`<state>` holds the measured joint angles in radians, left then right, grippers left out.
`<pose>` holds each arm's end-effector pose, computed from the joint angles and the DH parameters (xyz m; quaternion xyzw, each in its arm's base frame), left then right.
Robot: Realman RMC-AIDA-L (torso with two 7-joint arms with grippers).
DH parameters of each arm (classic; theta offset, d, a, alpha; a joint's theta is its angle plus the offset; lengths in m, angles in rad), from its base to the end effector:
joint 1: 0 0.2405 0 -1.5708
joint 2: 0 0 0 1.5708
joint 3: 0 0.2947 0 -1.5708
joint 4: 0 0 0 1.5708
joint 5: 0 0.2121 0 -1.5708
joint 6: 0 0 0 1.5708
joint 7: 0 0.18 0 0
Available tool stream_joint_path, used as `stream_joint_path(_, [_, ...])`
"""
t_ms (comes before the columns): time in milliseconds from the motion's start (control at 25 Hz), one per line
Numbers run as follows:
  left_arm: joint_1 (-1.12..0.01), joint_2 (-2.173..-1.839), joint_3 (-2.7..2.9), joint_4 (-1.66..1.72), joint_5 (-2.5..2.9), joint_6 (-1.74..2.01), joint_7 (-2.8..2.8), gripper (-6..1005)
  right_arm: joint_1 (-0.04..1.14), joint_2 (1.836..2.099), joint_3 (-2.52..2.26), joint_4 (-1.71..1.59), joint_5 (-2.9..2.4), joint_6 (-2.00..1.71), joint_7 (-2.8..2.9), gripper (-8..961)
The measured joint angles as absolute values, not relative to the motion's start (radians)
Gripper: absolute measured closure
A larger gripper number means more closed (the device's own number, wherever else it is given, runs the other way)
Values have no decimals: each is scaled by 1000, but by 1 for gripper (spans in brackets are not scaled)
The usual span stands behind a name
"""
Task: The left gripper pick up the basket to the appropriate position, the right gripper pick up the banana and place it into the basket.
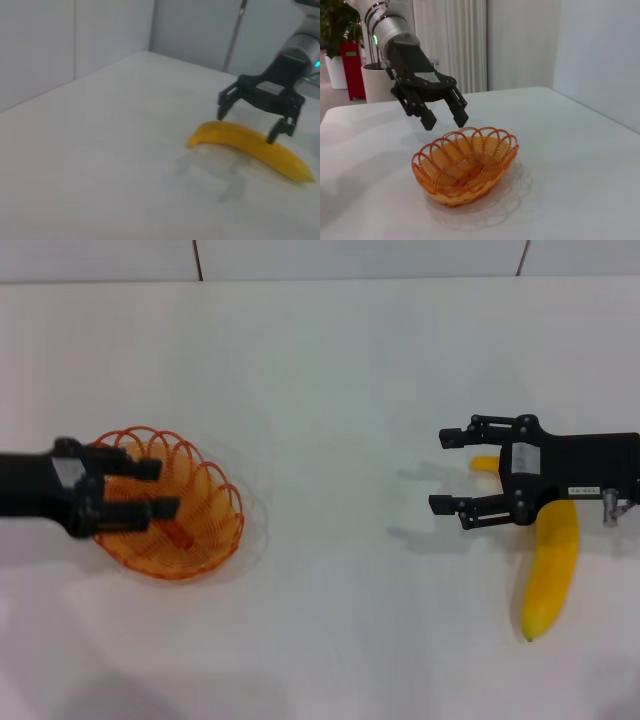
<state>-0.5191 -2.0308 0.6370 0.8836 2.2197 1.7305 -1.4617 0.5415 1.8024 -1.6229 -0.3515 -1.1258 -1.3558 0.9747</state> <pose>-0.2966 0.3510 -0.0012 -0.9681 -0.1814 -0.1345 0.1083 0.3107 0.3606 -0.0374 -0.9691 0.0876 0.1917 0.1283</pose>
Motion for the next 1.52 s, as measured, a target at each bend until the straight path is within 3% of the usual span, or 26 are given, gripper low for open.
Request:
stream_joint_path(240, [-592,-2010,638,1035,2314,1762,-1828,399,547,1802,-1623,-352,-1129,-1349,999,91])
stream_joint_path(600, [-656,-1946,649,1099,2474,1834,-2051,400,548,1802,-1623,-353,-1129,-1348,1001,91])
stream_joint_path(1160, [-702,-1964,655,1142,2693,1689,-2073,399,552,1807,-1623,-347,-1129,-1348,1005,91])
stream_joint_path(1520, [-747,-2027,706,1050,2788,1520,-2062,399,555,1809,-1623,-349,-1129,-1348,1005,91])
